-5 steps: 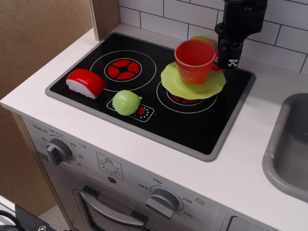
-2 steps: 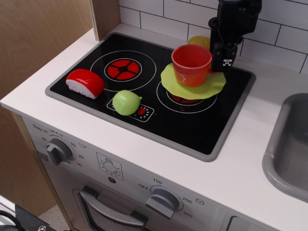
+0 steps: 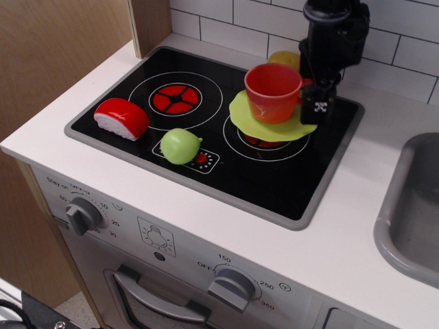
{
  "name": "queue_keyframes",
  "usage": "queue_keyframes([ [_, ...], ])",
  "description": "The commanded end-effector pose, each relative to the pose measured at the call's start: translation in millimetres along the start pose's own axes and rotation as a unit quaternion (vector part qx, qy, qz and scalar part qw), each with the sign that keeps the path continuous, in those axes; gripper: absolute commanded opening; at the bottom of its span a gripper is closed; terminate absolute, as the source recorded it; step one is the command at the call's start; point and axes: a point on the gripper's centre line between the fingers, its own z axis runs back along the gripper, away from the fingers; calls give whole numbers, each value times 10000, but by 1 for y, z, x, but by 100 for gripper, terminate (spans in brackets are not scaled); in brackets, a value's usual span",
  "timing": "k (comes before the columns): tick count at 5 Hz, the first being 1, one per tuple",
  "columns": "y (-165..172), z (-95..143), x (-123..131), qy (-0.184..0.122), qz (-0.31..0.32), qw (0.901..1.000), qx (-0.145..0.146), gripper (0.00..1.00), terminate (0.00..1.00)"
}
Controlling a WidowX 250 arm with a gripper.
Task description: Put cup on plate
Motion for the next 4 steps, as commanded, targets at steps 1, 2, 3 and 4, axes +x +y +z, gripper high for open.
queue_keyframes([
  [1,-15,36,18,-830,-792,9918,566,100,0],
  [2,-30,33,24,-934,-1052,9893,373,100,0],
  [3,-47,36,17,-959,-1175,9881,246,100,0],
  [4,-53,50,-6,-804,-824,9933,78,100,0],
])
